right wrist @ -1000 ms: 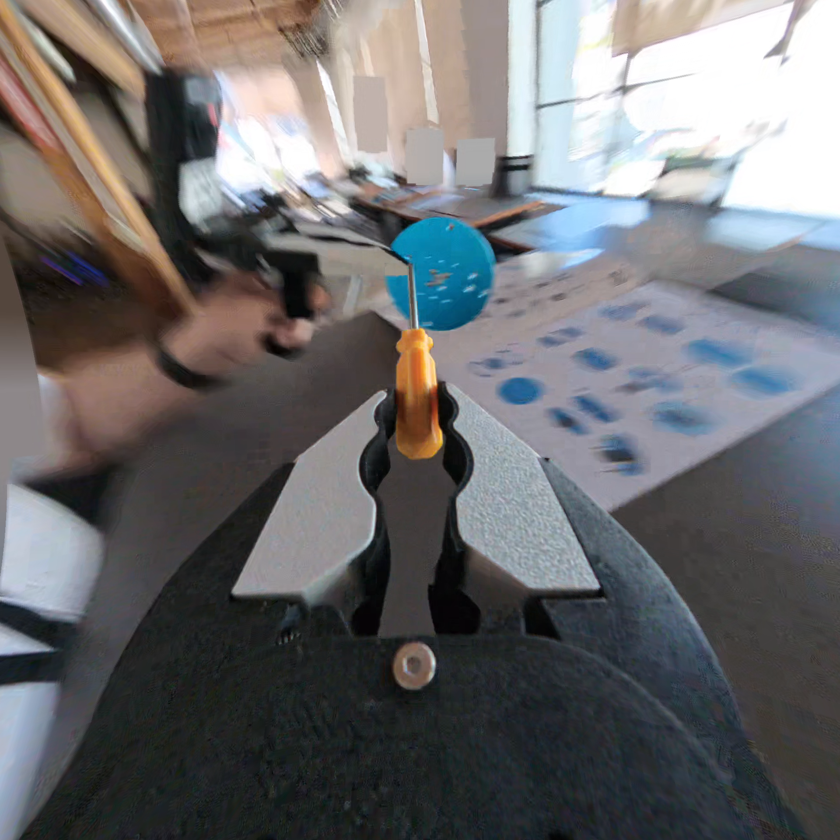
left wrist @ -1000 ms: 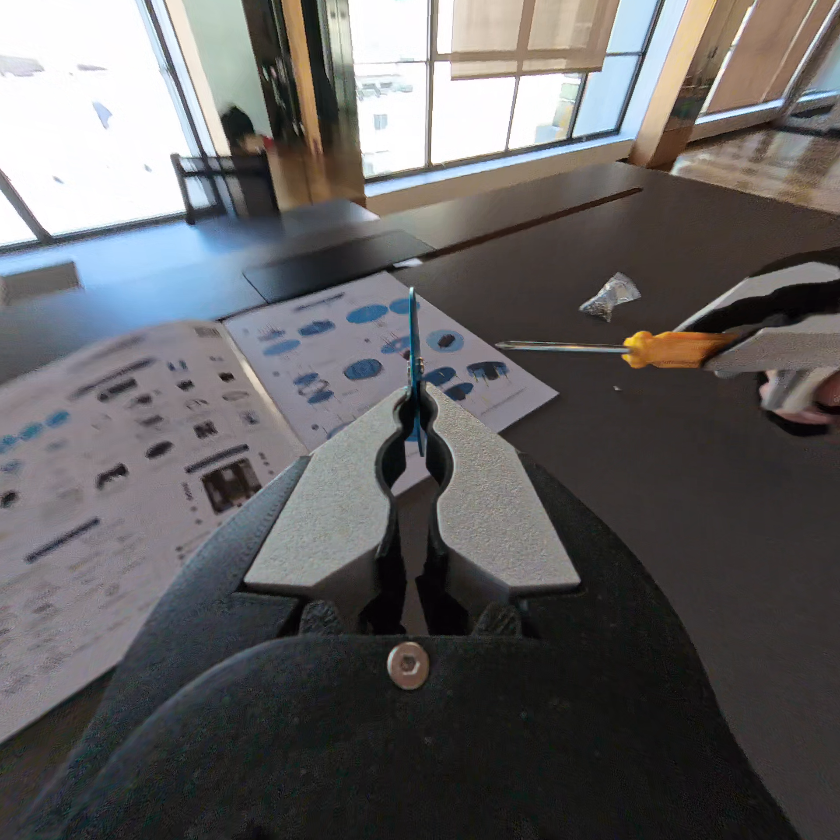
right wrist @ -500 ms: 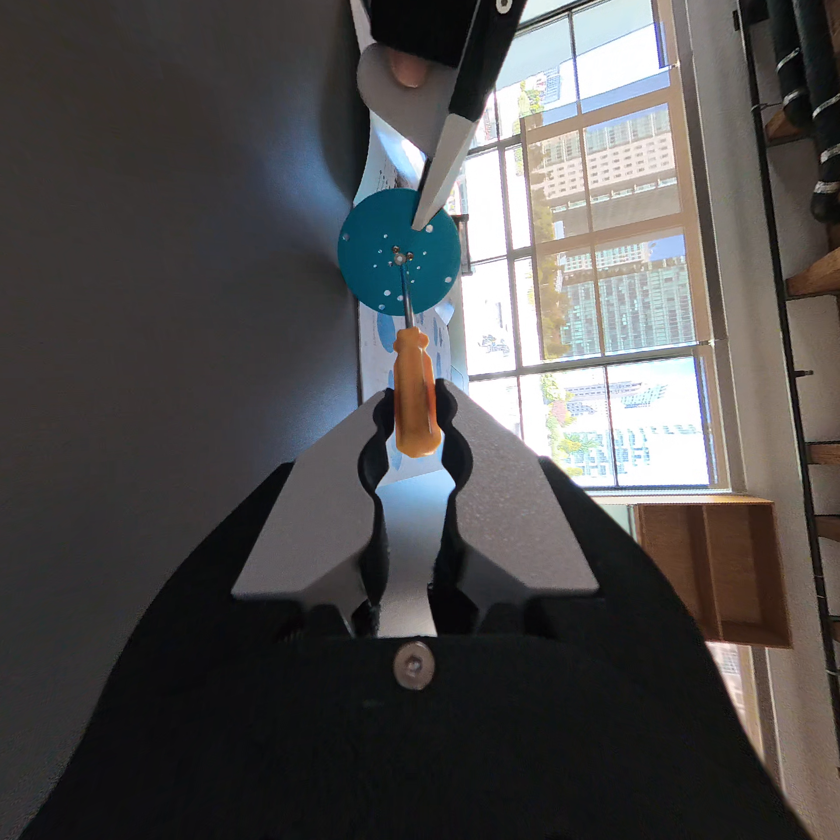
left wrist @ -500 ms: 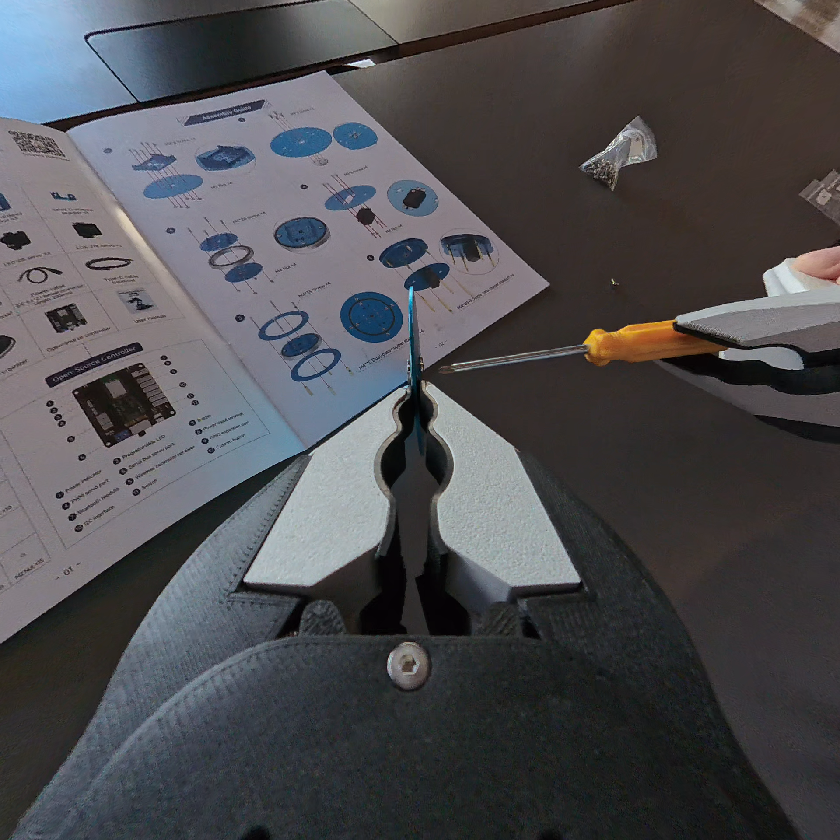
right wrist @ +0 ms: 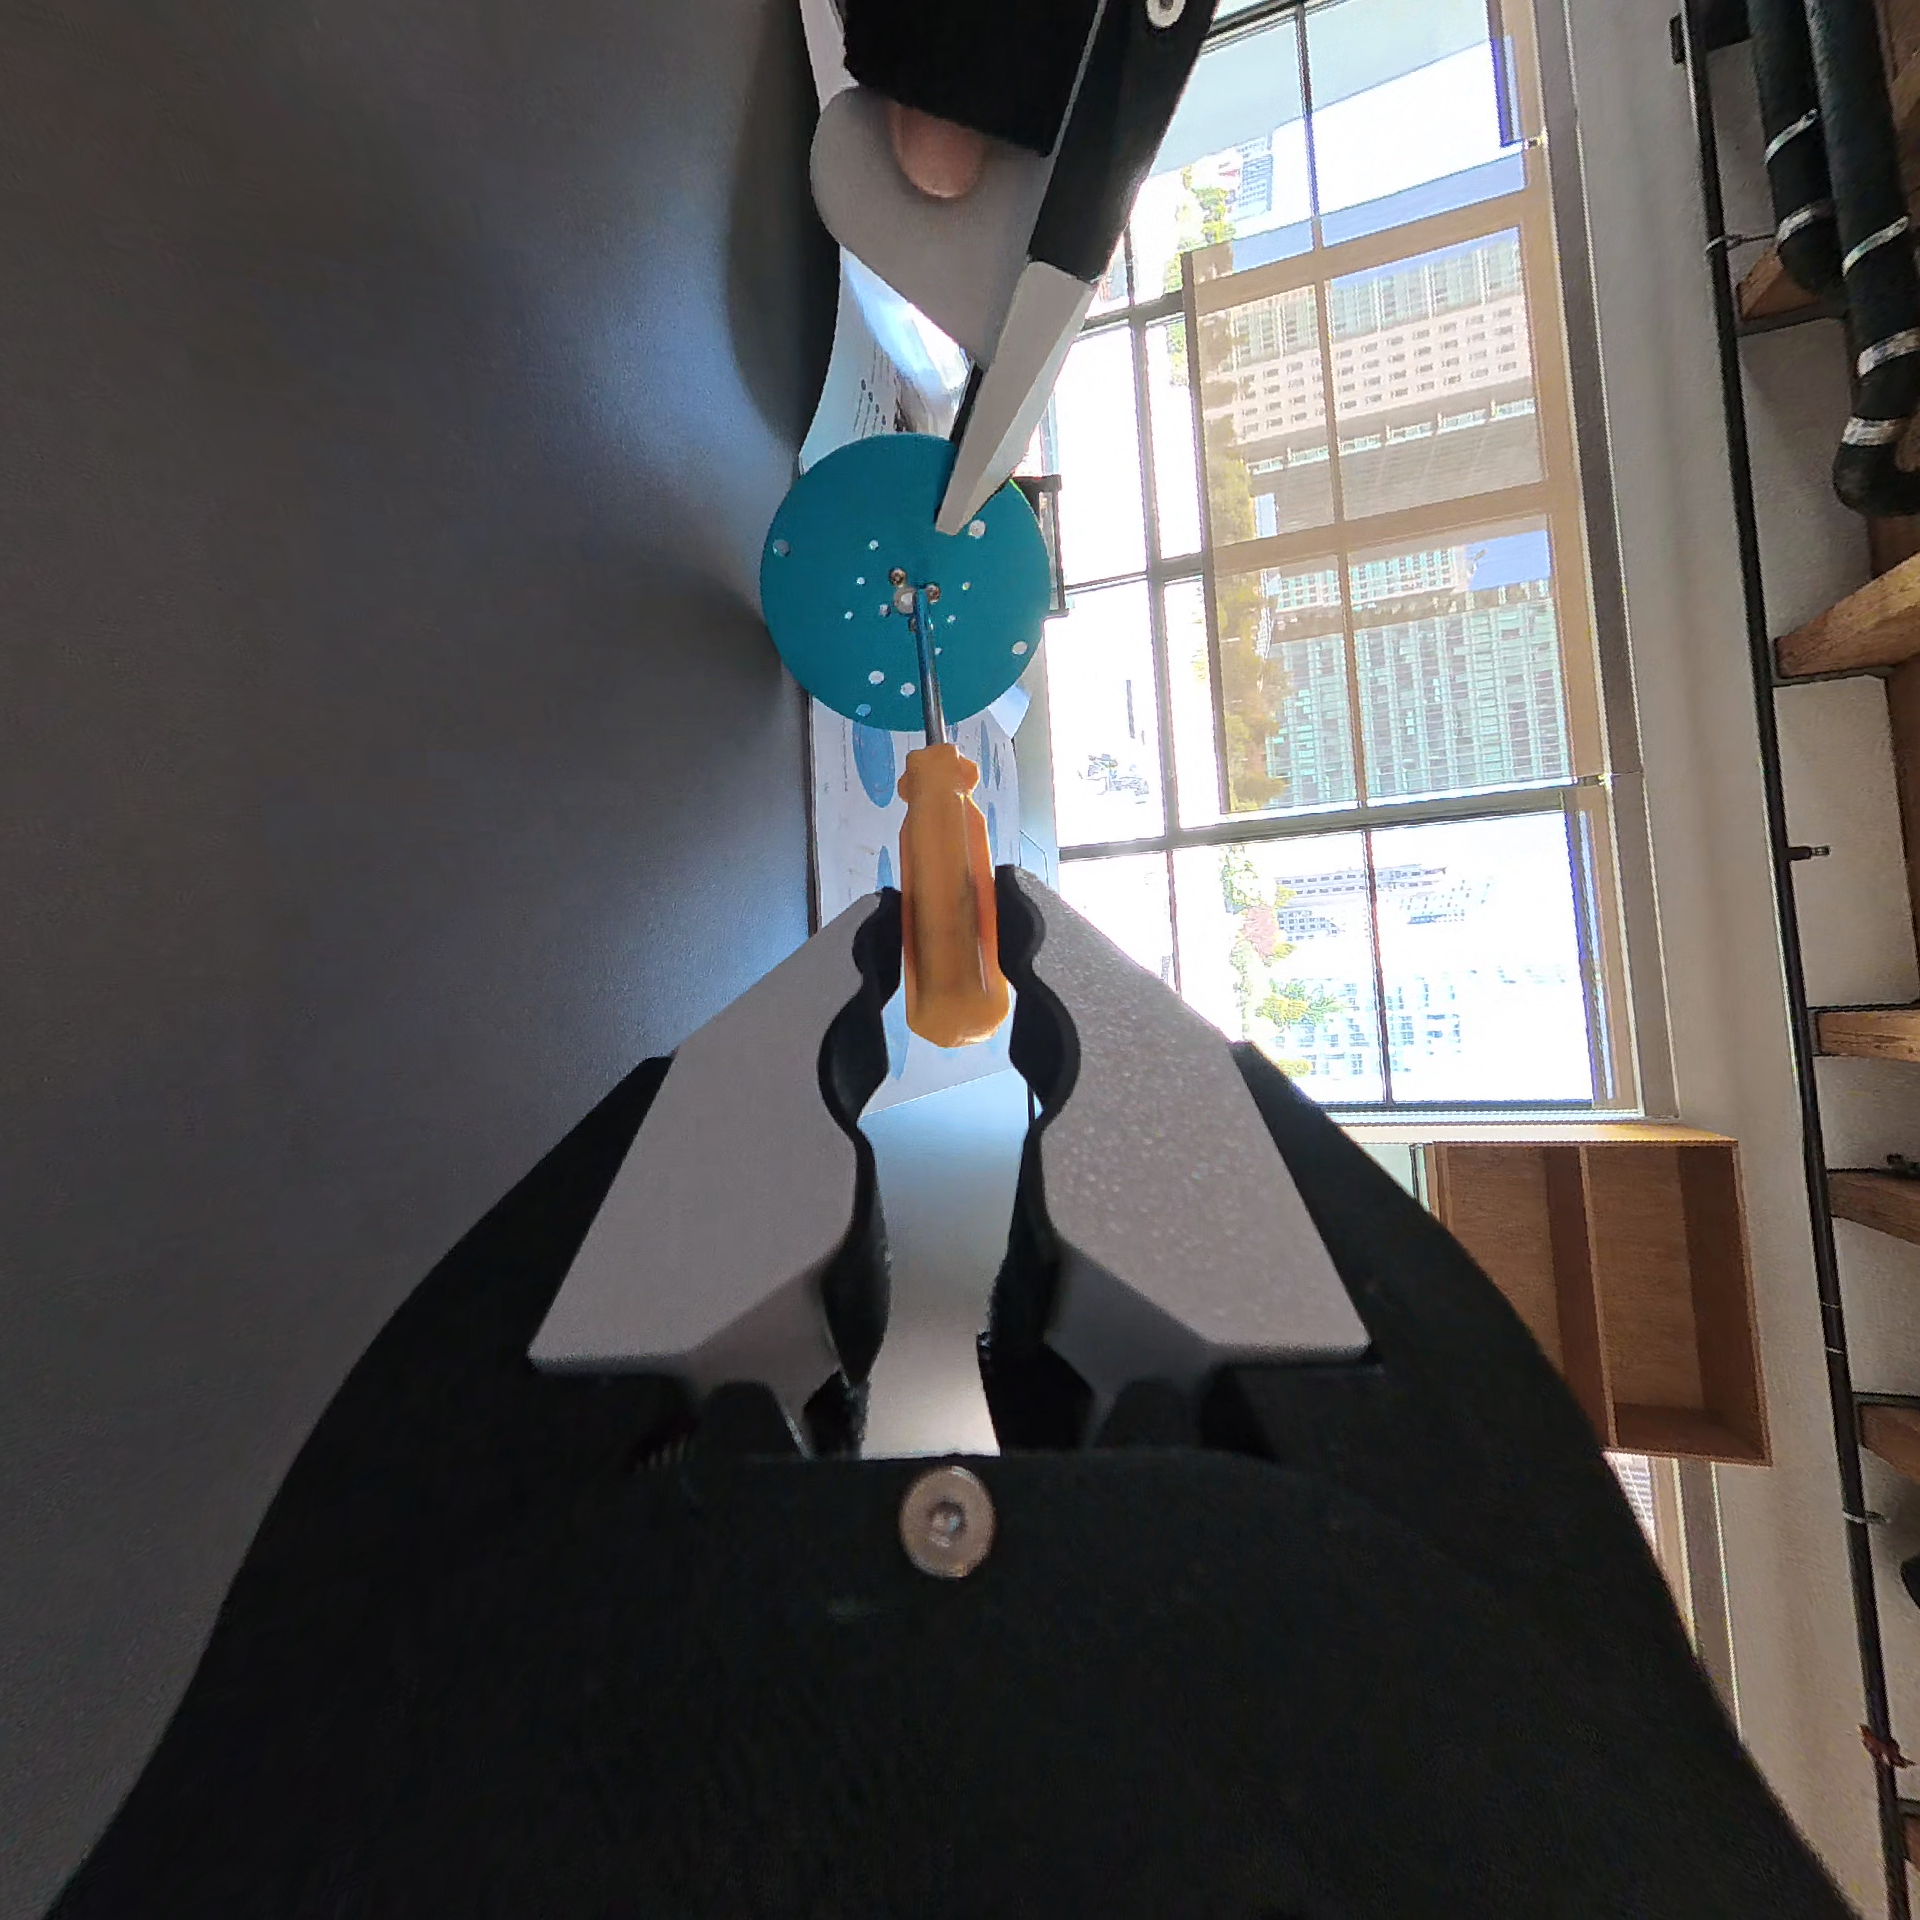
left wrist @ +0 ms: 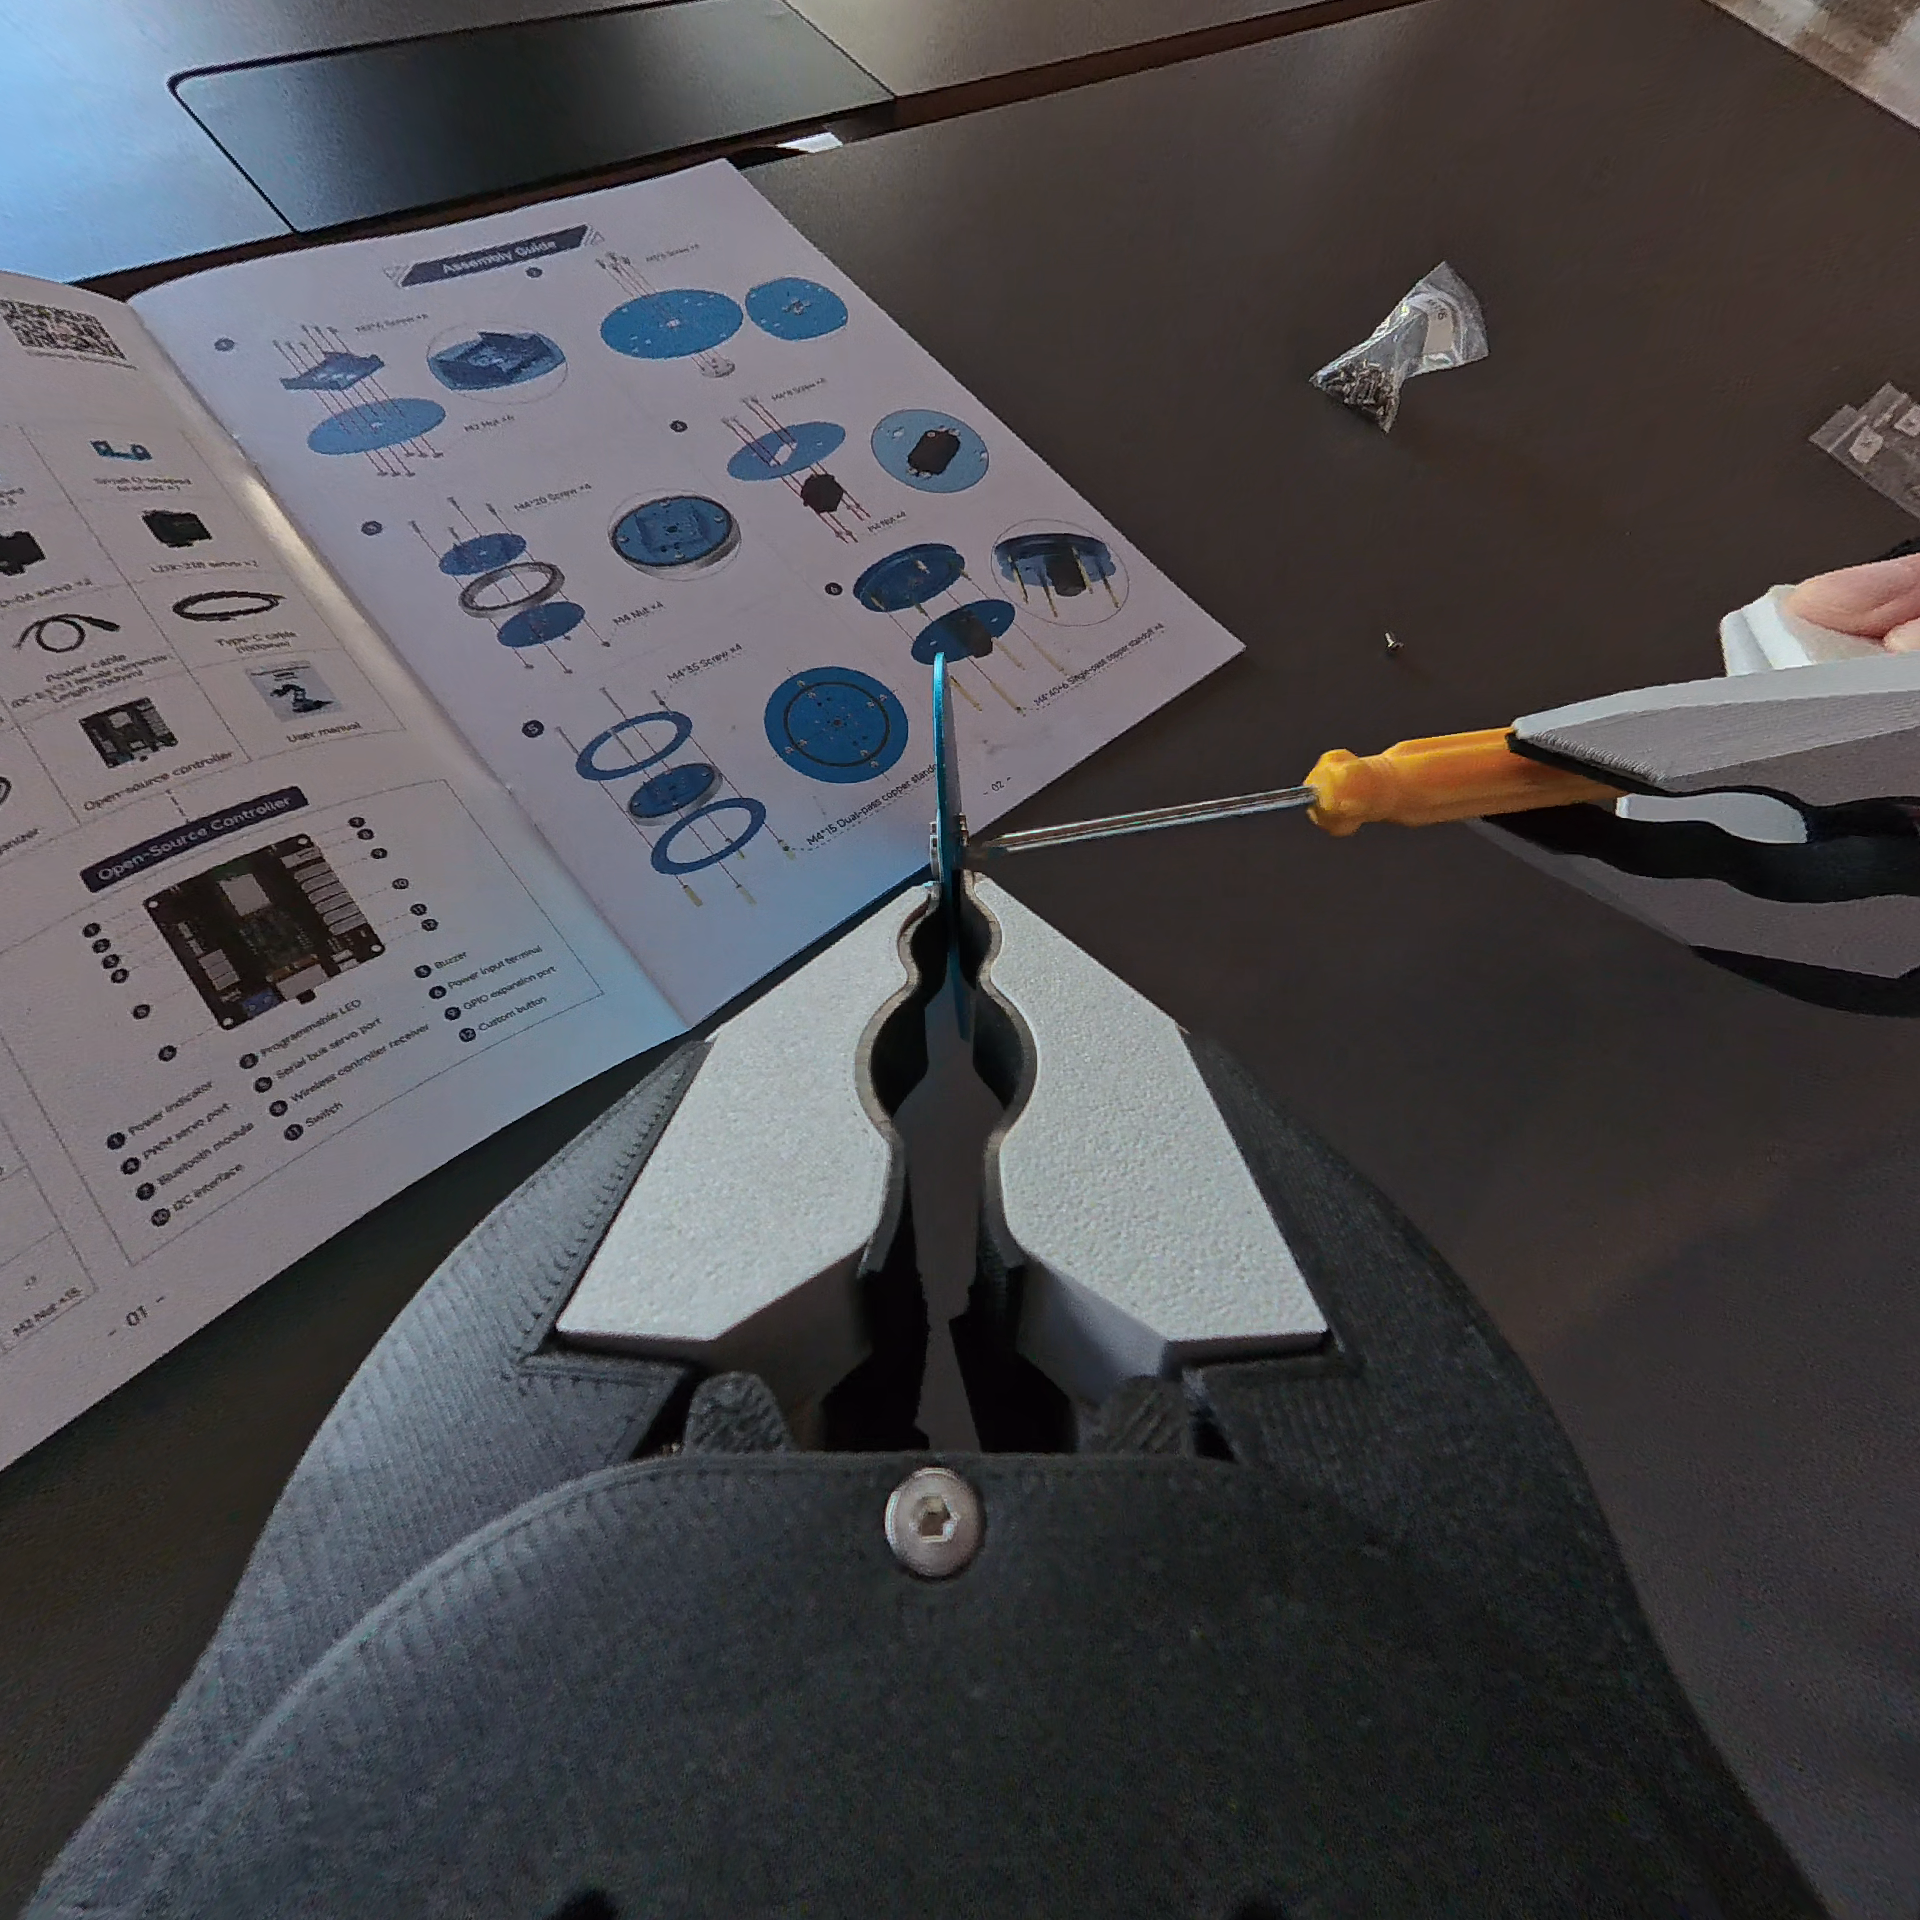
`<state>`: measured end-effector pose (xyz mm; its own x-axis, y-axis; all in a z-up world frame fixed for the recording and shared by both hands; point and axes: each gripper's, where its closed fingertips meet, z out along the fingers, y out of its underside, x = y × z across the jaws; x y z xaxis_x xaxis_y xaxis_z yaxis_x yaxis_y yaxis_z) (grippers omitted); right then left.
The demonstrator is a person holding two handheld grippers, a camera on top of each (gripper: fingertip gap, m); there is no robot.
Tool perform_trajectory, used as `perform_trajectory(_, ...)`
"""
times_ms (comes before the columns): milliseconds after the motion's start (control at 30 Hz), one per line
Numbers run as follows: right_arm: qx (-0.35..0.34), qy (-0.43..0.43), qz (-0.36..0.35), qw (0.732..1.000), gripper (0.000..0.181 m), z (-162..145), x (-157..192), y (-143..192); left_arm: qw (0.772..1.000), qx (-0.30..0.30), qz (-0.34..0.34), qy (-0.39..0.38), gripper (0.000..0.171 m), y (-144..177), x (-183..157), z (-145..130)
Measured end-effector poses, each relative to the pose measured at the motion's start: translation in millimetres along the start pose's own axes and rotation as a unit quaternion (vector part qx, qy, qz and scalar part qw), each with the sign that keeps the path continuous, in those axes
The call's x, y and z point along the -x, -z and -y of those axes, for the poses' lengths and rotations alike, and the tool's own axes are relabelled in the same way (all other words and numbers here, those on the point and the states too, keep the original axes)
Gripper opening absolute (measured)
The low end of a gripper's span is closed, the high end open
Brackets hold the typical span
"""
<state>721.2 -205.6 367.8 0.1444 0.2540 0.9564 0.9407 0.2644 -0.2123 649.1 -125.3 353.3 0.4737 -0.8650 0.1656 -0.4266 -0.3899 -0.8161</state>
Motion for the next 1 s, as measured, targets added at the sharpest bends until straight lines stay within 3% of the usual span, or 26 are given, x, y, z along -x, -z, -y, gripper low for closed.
perform_trajectory(400,0.004,0.003,-0.003,1.0,0.017,-2.2,-3.2,1.6,1.0,0.0,-0.002,-0.001,0.0,-0.8,-1.1,0.2)
perform_trajectory(633,0.003,0.134,-0.035,0.99,0.017,7.4,-1.3,6.8,0.999,0.006,0.022,-0.044,0.0,-0.8,-4.3,-0.1)
perform_trajectory(700,0.002,0.065,-0.016,0.998,0.017,5.6,-1.6,4.9,0.997,0.005,0.039,-0.061,0.0,-0.8,-3.4,0.5)
perform_trajectory(800,0.003,-0.142,0.041,0.989,0.017,-3.0,-3.6,-1.4,0.995,-0.006,0.059,-0.075,0.0,-0.8,0.1,3.3)
perform_trajectory(900,-0.021,-0.355,0.094,0.93,0.017,-6.4,-8.9,-3.6,0.99,-0.046,0.08,-0.102,0.0,5.7,0.3,16.4)
perform_trajectory(1000,-0.072,-0.498,0.117,0.856,0.017,-8.4,-25.1,0.6,0.971,-0.116,0.117,-0.174,0.0,22.0,-8.3,40.1)
